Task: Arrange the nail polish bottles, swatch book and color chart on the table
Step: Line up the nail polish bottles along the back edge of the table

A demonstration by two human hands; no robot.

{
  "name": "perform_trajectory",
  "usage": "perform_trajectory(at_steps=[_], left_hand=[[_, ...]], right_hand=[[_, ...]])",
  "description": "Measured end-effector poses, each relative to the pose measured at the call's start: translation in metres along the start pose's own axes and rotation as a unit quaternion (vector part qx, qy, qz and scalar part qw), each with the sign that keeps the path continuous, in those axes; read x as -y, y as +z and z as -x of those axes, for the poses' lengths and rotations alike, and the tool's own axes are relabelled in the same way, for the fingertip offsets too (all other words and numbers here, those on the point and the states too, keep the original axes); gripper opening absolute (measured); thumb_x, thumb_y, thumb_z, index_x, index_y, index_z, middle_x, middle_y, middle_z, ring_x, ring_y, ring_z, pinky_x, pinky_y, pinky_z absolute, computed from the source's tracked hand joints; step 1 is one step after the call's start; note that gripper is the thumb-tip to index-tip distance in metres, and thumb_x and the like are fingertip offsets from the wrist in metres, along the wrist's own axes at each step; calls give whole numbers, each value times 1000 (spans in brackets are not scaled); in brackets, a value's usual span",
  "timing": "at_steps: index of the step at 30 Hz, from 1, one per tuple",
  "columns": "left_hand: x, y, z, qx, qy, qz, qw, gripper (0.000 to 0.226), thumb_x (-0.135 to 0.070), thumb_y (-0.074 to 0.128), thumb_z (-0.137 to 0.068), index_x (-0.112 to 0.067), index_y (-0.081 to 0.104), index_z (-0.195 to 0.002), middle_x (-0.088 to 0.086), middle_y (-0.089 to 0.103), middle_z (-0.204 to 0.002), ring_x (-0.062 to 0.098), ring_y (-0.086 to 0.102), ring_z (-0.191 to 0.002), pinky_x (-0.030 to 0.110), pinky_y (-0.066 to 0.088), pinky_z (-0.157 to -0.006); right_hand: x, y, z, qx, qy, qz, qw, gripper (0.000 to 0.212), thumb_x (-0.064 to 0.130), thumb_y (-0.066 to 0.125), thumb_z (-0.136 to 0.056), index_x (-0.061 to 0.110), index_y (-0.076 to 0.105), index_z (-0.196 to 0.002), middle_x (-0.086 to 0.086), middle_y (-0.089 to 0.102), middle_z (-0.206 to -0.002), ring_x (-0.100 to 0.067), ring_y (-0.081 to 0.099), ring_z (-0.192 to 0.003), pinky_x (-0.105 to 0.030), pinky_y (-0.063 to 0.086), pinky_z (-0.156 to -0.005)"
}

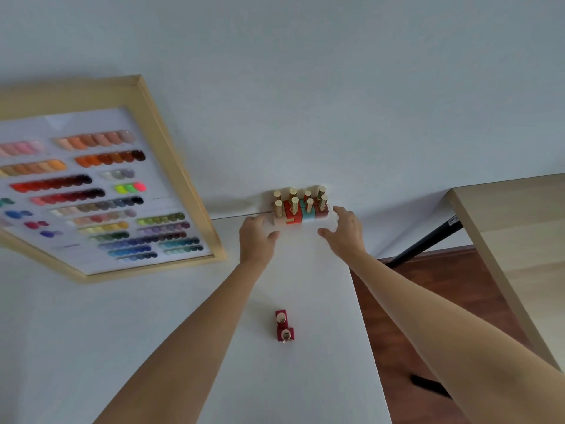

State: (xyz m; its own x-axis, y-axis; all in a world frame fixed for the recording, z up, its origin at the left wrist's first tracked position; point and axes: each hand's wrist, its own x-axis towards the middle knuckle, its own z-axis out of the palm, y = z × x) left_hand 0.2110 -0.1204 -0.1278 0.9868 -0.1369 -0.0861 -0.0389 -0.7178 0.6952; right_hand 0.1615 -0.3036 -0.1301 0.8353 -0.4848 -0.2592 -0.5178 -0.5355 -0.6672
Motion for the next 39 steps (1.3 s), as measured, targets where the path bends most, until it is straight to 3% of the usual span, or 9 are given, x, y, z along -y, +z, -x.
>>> perform_trajectory(at_steps=[3, 6, 10, 13, 17, 23, 27, 31, 39], left_hand=[[4, -23, 30, 54, 29, 39, 997, 38, -7, 69, -83, -5, 61, -121, 13, 64, -112, 21, 60, -99, 23, 45, -85], [11, -47, 66, 148, 76, 41, 985, 35, -2, 63, -86, -15, 65, -119, 5, 66, -113, 12, 62, -93, 23, 52, -88], [19, -66, 108, 290, 127, 13, 948, 43, 5, 61, -85, -25, 68, -114, -6, 63, -110, 8, 63, -95, 23, 56, -84], [17, -68, 124, 313, 167, -46, 934, 43, 5, 64, -83, -24, 68, -114, -6, 62, -109, 8, 62, -94, 21, 53, -83], [16, -64, 133, 290, 204, -96, 930, 31, -1, 66, -84, -20, 71, -109, -1, 65, -107, 12, 63, -93, 23, 52, -86], [21, -61, 132, 210, 195, -121, 951, 24, -5, 66, -85, -11, 69, -108, 8, 68, -104, 21, 64, -95, 25, 51, -85], [21, -64, 125, 139, 173, -111, 969, 24, -10, 67, -86, -5, 68, -110, 11, 70, -105, 21, 66, -93, 24, 51, -84], [9, -74, 106, 77, 160, -83, 981, 21, -11, 68, -84, -1, 70, -102, 14, 72, -97, 23, 66, -87, 28, 53, -79], [-20, -76, 43, 11, 91, -46, 995, 9, -6, 67, -84, 2, 71, -87, 17, 72, -90, 27, 69, -85, 22, 47, -65]], right_hand=[[-6, -7, 32, -5, -36, 18, 999, 46, 14, 65, -85, 13, 50, -129, -10, 50, -130, -24, 47, -120, -35, 40, -100], [-12, -14, 75, 6, -97, 20, 995, 26, 7, 65, -83, 14, 62, -108, -4, 62, -108, -13, 58, -93, -23, 48, -84], [-23, -11, 143, 116, -160, 18, 980, 25, 3, 67, -73, 25, 61, -83, 7, 63, -83, -6, 58, -72, -9, 44, -62], [-28, 5, 181, 170, -161, 10, 972, 24, 10, 75, -67, 23, 63, -84, 7, 61, -79, -9, 56, -69, -6, 43, -60], [-25, 29, 203, 149, -123, 1, 981, 29, 21, 82, -65, 16, 67, -89, 7, 58, -77, -3, 51, -64, -6, 41, -58], [-14, 43, 207, 56, -95, -16, 994, 31, 35, 76, -74, 13, 63, -90, 4, 56, -74, -12, 53, -68, -17, 38, -56], [-10, 44, 203, 52, -128, -8, 990, 16, 24, 71, -79, 15, 66, -91, 0, 60, -72, -15, 56, -66, -16, 40, -55], [-7, 37, 195, 52, -159, 8, 986, 7, 14, 66, -82, 10, 67, -88, -2, 62, -73, -14, 57, -65, -26, 50, -64], [17, 17, 150, 23, -193, 18, 981, 10, 16, 64, -83, 8, 60, -86, 3, 60, -69, -10, 55, -61, -11, 42, -54]])
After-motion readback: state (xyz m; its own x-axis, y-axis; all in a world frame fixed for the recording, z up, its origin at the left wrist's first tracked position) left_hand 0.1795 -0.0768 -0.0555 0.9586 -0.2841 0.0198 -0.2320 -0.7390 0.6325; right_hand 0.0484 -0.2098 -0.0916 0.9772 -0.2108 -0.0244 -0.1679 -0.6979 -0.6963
